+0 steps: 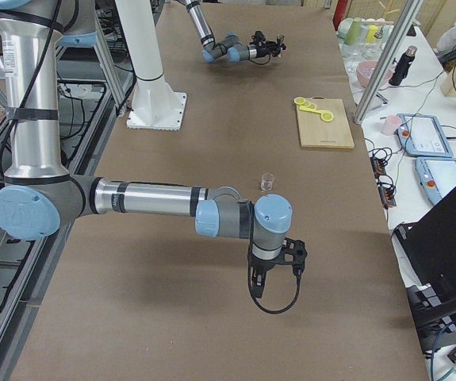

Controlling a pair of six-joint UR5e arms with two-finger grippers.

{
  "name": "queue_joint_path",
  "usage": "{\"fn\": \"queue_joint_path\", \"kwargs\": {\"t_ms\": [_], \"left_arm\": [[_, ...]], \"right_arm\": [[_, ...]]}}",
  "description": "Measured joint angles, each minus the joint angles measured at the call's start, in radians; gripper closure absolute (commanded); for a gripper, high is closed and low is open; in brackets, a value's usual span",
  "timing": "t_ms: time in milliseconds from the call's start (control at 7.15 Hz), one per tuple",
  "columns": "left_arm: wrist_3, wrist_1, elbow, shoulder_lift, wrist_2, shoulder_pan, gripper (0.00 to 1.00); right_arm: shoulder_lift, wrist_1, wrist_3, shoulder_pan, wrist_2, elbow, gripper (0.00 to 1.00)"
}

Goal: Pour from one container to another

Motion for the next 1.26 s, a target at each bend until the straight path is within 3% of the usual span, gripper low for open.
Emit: {"fn": "queue_joint_path", "kwargs": {"t_ms": [420,980,1260], "left_arm": [[-0.035,0.032,0.005,0.001,0.0,0.009,1.0],[-0.038,0.041,0.008,0.001,0.0,0.014,1.0],[-0.038,0.042,0.009,0.0,0.0,0.016,0.94]], "right_arm": [[-0.024,0.04,0.003,0.0,0.004,-0.006,0.0],[-0.029,0.165,0.001,-0.001,0.006,-0.094,0.0],[-0.029,0.189,0.001,-0.001,0.006,-0.108,0.0]]}}
